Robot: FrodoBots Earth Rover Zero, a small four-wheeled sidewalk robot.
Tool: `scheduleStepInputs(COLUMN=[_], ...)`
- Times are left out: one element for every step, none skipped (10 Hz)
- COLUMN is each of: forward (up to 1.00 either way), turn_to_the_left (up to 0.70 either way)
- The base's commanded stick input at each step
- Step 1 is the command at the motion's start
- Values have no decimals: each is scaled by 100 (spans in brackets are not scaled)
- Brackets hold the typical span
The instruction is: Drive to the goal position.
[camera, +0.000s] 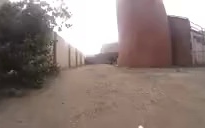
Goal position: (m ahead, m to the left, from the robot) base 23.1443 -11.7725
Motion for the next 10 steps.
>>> scheduleStepInputs(forward=[70, 70, 70, 70, 70, 70, 70, 70, 70, 70], turn_to_the_left=[0, 0, 0, 0, 0, 0, 0, 0, 0, 0])
